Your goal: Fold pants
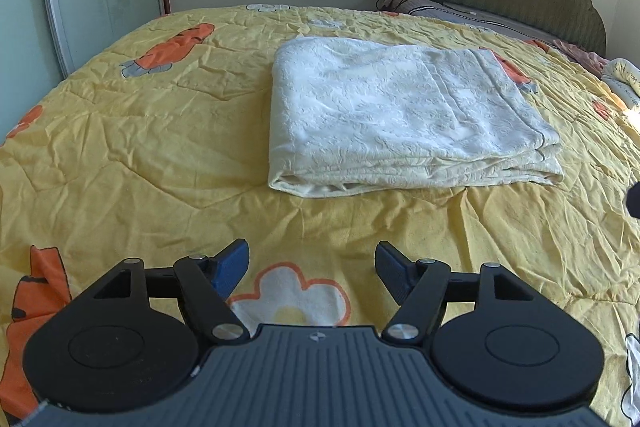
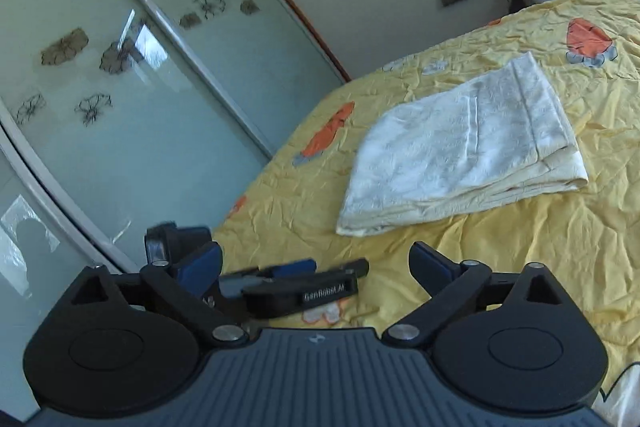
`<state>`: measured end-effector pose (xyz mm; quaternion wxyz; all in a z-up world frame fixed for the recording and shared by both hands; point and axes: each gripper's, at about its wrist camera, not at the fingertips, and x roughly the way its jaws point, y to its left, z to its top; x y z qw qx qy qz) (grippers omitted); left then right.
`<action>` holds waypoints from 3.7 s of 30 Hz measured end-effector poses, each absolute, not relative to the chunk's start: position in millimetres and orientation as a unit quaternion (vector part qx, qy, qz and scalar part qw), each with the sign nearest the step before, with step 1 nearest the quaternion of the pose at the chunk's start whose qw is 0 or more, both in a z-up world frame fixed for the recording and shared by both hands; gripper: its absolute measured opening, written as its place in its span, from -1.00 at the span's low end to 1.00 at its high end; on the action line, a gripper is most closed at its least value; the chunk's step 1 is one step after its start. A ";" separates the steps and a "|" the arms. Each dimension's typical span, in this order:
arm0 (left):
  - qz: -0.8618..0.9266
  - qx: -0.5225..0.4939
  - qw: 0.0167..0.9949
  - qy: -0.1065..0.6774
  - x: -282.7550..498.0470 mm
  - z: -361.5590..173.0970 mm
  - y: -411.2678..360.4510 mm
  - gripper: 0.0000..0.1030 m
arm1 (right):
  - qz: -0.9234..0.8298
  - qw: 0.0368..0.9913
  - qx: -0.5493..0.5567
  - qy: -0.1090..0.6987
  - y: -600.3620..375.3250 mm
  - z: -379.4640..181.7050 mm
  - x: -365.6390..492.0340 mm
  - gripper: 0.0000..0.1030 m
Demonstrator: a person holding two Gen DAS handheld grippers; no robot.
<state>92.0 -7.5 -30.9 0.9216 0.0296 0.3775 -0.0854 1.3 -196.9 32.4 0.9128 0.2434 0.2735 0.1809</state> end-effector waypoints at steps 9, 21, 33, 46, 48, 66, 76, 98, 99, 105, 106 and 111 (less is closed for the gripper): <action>-0.076 0.050 0.928 0.360 88.5 -40.6 -24.9 0.54 | 0.005 0.950 0.094 0.299 -187.1 -30.6 35.0 0.97; -0.060 0.054 0.939 0.333 84.3 -50.3 -26.4 0.80 | -0.025 0.945 0.049 0.321 -187.5 -52.6 37.7 0.97; -0.064 0.057 0.940 0.329 84.1 -52.1 -27.7 0.86 | -0.029 0.941 0.053 0.332 -188.2 -56.4 41.6 1.00; -0.064 0.057 0.941 0.329 84.5 -52.5 -26.7 0.90 | -0.030 0.941 0.049 0.334 -184.9 -57.3 43.2 1.00; -0.064 0.056 0.941 0.329 84.5 -52.5 -26.6 0.90 | -0.030 0.941 0.048 0.334 -185.2 -57.2 43.1 1.00; -0.054 0.045 0.942 0.327 82.7 -52.4 -23.2 0.92 | -0.030 0.941 0.049 0.333 -185.3 -57.1 42.9 1.00; -0.054 0.037 0.939 0.336 84.4 -54.0 -21.2 0.99 | -0.030 0.941 0.050 0.333 -186.1 -56.7 42.5 1.00; -0.054 0.035 0.939 0.337 84.9 -54.3 -21.7 0.99 | -0.030 0.941 0.051 0.333 -186.3 -56.7 43.0 1.00; -0.054 0.035 0.939 0.337 84.9 -54.2 -21.7 0.99 | -0.030 0.941 0.051 0.333 -186.4 -56.7 43.0 1.00; -0.054 0.035 0.939 0.337 85.1 -54.3 -21.8 0.99 | -0.030 0.941 0.051 0.333 -186.0 -56.8 43.0 1.00; -0.054 0.035 0.939 0.337 85.0 -54.3 -21.8 0.99 | -0.030 0.941 0.051 0.333 -186.2 -56.8 43.0 1.00; -0.054 0.035 0.939 0.337 85.1 -54.3 -21.9 0.99 | -0.030 0.941 0.051 0.333 -186.0 -56.9 43.1 1.00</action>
